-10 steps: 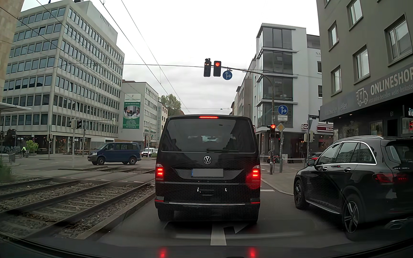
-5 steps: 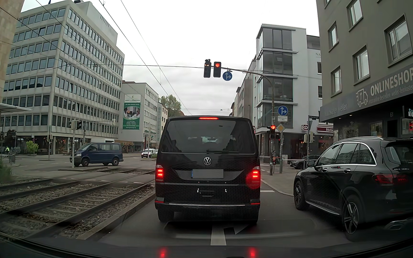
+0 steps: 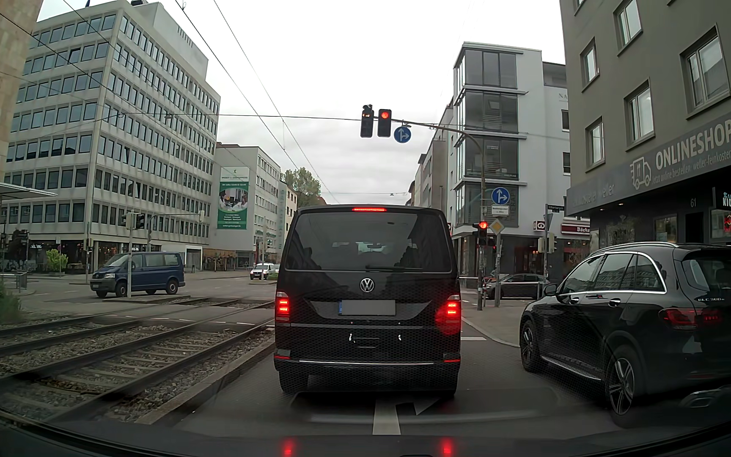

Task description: Follow the waypoints while adhering to traffic rules and regulations

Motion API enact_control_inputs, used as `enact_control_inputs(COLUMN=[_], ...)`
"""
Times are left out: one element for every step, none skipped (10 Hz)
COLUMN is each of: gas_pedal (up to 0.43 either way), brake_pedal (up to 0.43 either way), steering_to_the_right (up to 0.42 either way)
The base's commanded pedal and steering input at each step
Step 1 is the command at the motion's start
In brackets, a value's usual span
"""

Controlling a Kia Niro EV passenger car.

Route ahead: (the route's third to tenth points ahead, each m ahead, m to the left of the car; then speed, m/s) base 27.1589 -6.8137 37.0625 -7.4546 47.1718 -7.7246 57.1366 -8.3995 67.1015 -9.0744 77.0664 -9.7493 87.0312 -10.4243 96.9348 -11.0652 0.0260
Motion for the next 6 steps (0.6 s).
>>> enact_control_inputs(gas_pedal=[0.000, 0.000, 0.000, 0.000, 0.000, 0.000], brake_pedal=[0.274, 0.274, 0.280, 0.274, 0.274, 0.274], steering_to_the_right=[-0.010, -0.010, -0.010, -0.010, -0.010, -0.010])
